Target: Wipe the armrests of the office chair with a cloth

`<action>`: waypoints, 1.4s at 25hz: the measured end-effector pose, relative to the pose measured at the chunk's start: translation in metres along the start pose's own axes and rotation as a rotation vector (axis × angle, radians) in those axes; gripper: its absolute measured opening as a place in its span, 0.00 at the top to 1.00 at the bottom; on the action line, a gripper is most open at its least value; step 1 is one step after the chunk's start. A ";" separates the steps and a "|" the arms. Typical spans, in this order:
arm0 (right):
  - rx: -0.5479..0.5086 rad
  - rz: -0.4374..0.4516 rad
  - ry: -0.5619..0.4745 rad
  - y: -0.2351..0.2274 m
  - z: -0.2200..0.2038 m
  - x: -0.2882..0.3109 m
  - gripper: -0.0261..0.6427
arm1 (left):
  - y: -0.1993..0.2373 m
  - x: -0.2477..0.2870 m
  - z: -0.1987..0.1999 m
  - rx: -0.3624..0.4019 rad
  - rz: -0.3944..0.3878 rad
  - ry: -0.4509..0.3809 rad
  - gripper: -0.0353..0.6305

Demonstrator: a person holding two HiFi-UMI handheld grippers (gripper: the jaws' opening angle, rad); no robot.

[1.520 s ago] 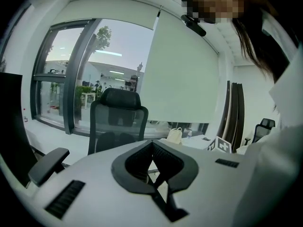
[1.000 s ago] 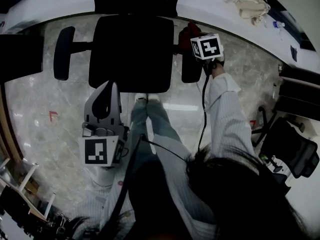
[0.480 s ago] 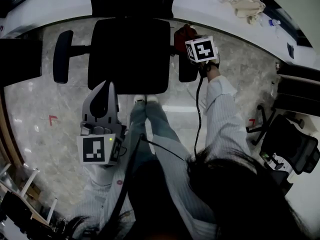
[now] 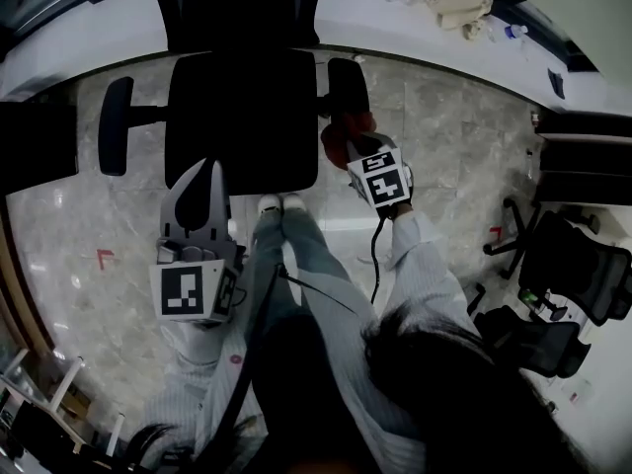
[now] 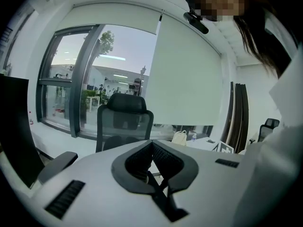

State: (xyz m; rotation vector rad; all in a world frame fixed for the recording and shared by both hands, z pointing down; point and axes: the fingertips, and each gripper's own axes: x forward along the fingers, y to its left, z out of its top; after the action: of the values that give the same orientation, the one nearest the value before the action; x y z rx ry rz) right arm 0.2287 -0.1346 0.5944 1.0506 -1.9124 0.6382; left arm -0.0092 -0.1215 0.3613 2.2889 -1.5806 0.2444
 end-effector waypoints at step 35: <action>-0.746 0.785 -0.416 0.181 0.110 -0.379 0.91 | -0.194 -0.132 0.085 0.338 -0.841 -0.070 0.56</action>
State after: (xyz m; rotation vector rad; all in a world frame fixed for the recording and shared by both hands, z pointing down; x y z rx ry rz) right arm 0.1387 0.0390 0.2069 -0.0827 -2.6235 0.0479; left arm 0.1192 0.0229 0.2034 3.0110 -0.5043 0.2168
